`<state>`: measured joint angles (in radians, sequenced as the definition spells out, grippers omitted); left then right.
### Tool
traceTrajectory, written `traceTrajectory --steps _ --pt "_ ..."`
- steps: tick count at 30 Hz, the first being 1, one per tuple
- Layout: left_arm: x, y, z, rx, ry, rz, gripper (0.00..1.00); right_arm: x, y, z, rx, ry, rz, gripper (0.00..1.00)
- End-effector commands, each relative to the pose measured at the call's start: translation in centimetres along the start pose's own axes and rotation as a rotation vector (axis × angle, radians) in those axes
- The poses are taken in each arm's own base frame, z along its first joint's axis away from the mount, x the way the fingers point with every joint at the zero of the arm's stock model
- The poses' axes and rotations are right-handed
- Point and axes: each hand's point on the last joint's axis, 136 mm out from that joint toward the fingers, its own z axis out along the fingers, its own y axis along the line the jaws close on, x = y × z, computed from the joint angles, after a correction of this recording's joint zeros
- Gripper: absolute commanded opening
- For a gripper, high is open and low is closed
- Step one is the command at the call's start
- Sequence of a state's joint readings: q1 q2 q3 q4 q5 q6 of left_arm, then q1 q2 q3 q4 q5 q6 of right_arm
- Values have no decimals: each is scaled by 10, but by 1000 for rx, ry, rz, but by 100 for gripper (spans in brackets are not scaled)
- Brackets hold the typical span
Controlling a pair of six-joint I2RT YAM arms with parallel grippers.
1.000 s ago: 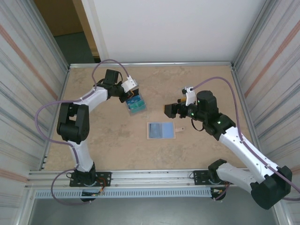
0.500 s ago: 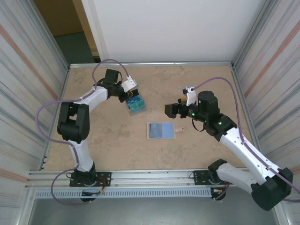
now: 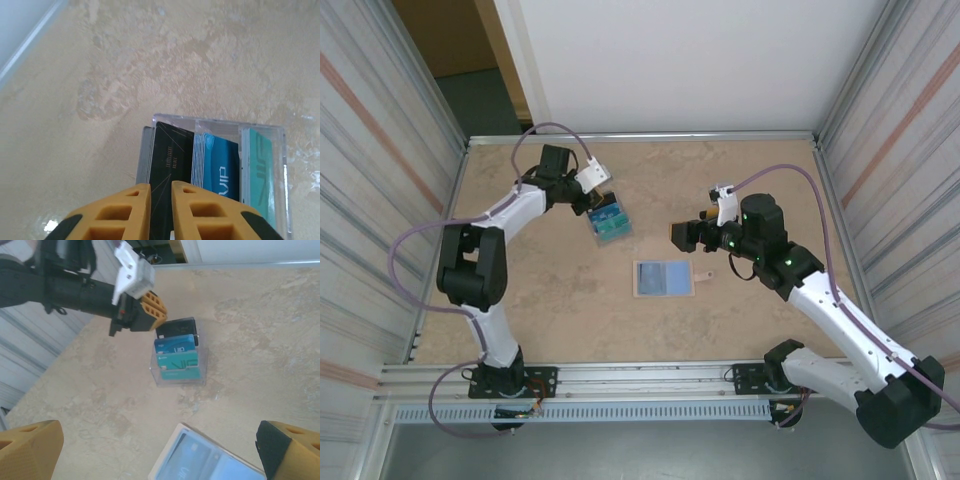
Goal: Take the credit cards out of the card holder
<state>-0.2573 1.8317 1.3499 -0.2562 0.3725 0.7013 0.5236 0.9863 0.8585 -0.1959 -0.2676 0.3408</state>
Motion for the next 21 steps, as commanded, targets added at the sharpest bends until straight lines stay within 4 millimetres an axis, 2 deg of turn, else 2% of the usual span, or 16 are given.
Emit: traceTrajectory --steps 1,4,7,11,12,16,21 --pt "-35 3 -35 -61 -105 -25 26 5 -11 6 73 39 34 99" --pt "-42 -4 -52 -102 -136 -69 35 16 -16 14 126 88 28 95" --pt "-43 -12 -67 -167 -151 -121 65 30 -20 22 185 146 19 90" --pt "-41 -29 -87 -262 -174 -186 95 52 -24 31 254 236 16 83" --pt "-39 -33 -92 -290 -179 -211 99 58 -25 33 268 258 19 81" --pt "-28 -55 -110 -353 -210 -320 99 83 -24 41 294 341 34 73" --pt "-6 -79 -122 -410 -227 -437 99 115 -20 50 325 447 19 65"
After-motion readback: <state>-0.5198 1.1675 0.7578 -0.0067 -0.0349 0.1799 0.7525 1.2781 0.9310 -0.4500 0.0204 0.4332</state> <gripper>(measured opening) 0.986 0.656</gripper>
